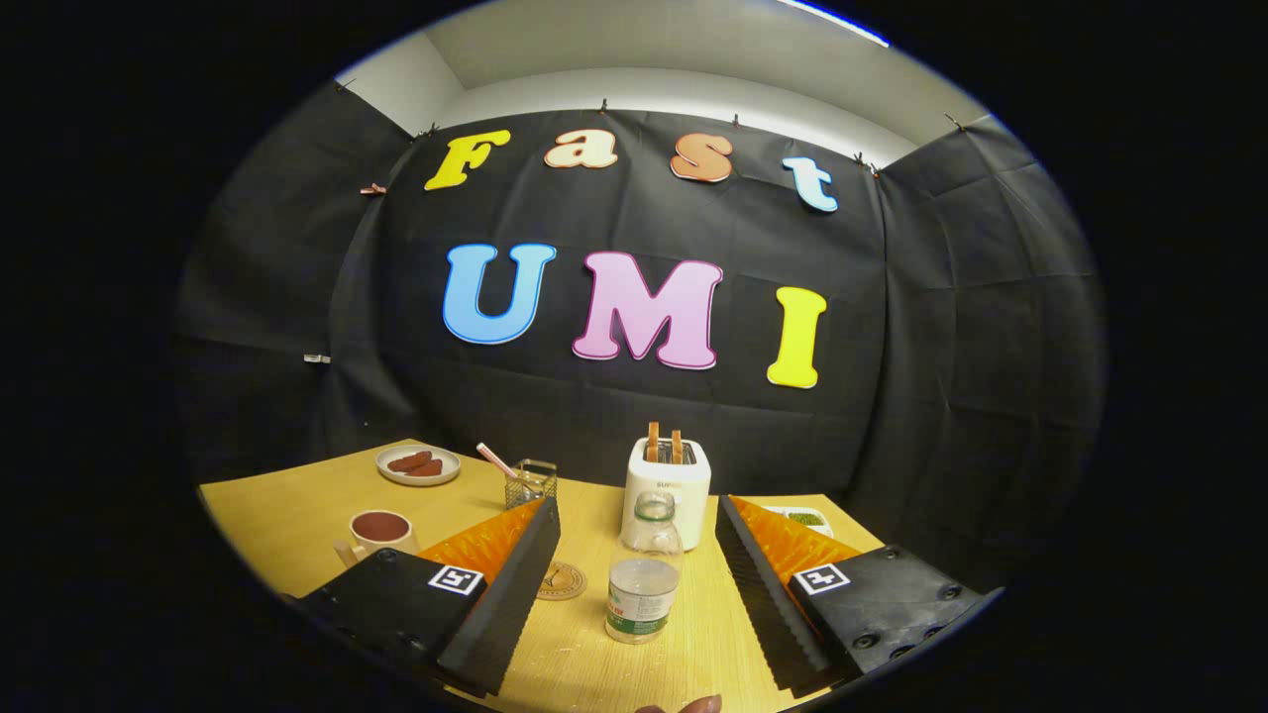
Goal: Take the bottle from table, then pour the juice into the cup, finally place the bottle on the coaster
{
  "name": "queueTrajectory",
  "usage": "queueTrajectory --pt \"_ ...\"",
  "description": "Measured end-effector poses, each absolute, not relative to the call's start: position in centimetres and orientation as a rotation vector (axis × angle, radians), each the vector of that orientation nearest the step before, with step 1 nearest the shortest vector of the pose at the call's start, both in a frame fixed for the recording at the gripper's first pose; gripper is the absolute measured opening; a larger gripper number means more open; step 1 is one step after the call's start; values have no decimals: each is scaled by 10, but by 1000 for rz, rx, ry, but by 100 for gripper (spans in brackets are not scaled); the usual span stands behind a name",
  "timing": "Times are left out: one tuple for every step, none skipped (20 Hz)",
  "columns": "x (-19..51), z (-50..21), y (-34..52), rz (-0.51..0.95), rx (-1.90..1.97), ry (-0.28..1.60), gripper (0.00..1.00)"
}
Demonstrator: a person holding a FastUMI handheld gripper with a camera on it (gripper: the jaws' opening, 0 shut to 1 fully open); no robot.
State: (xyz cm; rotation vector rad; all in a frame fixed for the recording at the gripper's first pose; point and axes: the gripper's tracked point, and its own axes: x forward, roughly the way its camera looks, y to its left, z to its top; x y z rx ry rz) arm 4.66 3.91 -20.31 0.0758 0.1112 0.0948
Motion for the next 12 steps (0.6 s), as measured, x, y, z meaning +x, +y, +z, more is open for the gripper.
queueTrajectory --pt "51 -219 41 96 68 118 97" --pt "55 -233 40 94 60 125 97" --pt "59 -246 41 94 56 131 97" --pt "64 -259 41 91 56 138 97" --pt "68 -272 43 91 59 148 97" --pt "72 -283 44 87 61 159 98" --pt "76 -294 46 86 62 168 97" --pt "80 -302 47 84 66 175 98" --pt "84 -310 49 83 72 182 97" --pt "88 -316 50 79 80 190 97" --pt "90 -321 51 77 89 195 97" --pt "93 -326 53 77 92 200 98"
